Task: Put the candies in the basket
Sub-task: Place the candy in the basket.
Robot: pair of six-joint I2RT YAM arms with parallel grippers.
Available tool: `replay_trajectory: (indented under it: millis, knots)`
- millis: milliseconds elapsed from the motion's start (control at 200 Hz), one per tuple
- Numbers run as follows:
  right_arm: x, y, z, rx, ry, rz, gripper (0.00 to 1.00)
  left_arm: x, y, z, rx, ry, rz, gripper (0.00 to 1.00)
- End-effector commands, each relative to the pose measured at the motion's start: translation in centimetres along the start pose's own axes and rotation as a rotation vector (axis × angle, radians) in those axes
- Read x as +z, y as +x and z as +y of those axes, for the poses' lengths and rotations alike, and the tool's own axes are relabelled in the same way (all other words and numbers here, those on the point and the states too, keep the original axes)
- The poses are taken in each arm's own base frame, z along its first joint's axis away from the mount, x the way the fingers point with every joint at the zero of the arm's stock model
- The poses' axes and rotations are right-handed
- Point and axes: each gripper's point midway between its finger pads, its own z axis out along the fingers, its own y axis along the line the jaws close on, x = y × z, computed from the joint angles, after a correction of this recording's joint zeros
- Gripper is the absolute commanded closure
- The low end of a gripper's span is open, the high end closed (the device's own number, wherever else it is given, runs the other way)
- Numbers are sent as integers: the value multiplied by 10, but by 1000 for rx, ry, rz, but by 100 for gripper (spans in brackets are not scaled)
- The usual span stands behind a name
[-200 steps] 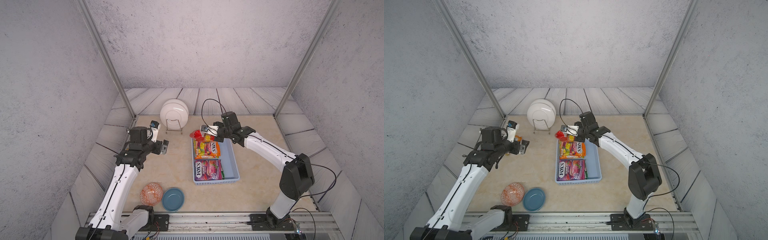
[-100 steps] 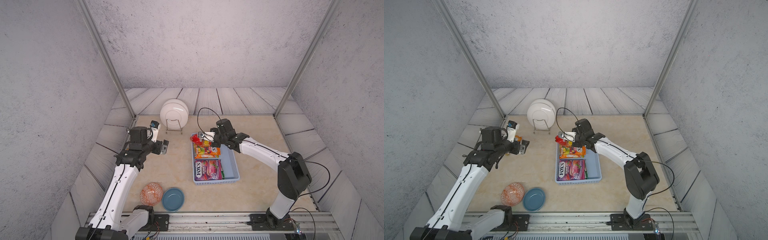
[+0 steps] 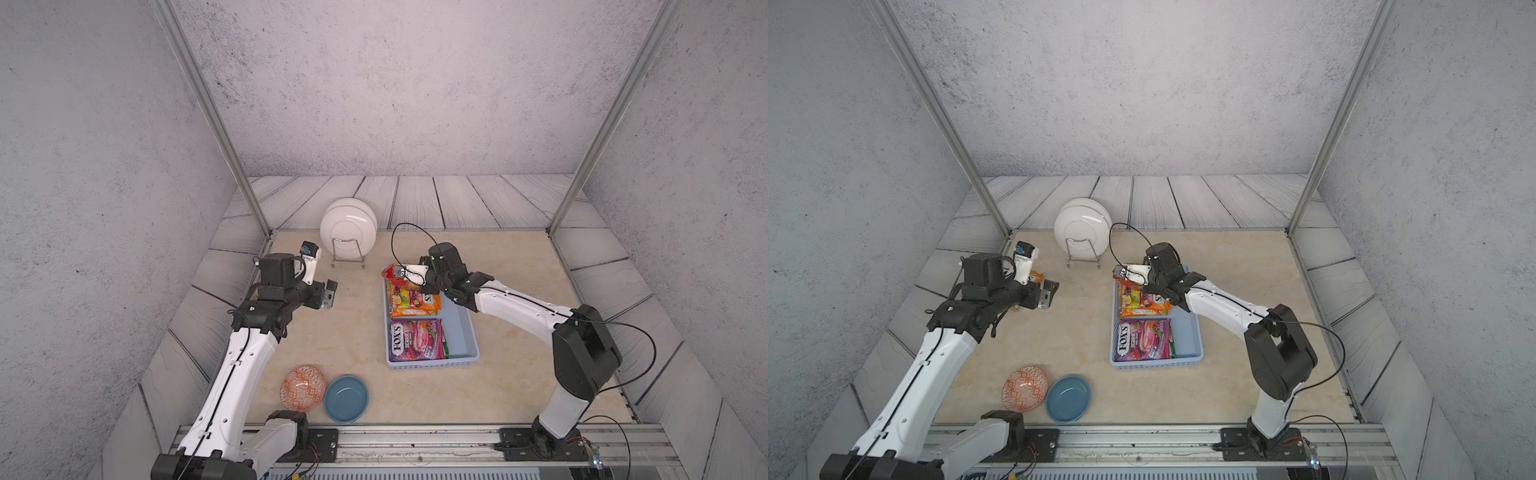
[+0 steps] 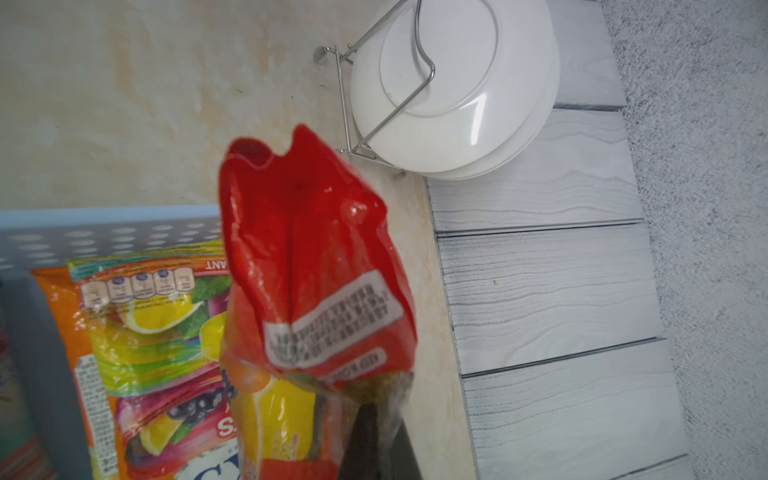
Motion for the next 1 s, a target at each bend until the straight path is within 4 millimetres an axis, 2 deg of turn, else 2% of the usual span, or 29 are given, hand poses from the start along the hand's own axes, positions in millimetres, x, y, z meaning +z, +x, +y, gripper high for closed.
replay_trajectory:
  millis: [0, 170, 270, 370, 445, 525, 706, 831, 991]
  knots:
    - [-7, -1, -23, -16, 103, 4, 100, -2, -6, -4, 3, 15, -14, 2]
    - [-7, -2, -17, -18, 87, -5, 100, -1, -4, 0, 5, -3, -2, 2]
    - [-6, -4, -1, -22, 38, -46, 100, 0, -3, -4, 7, 16, -8, 2]
    - [-6, -8, 25, -9, -47, -90, 100, 1, -4, -2, 3, 8, 1, 2]
    - [-10, -9, 43, 19, -115, -108, 89, 0, -6, -3, 2, 14, -5, 2]
    - [-15, -7, 58, 30, -168, -95, 73, 1, -3, -3, 4, 16, -6, 2]
    - [-37, -8, 73, 83, -268, -69, 56, 1, -5, -3, 0, 17, -7, 2]
    - [-51, -10, 68, 132, -279, -55, 47, 2, -4, -3, -5, 19, 2, 1]
    - [-70, -25, 51, 302, -307, -47, 38, 2, -4, -3, -1, 19, -6, 1]
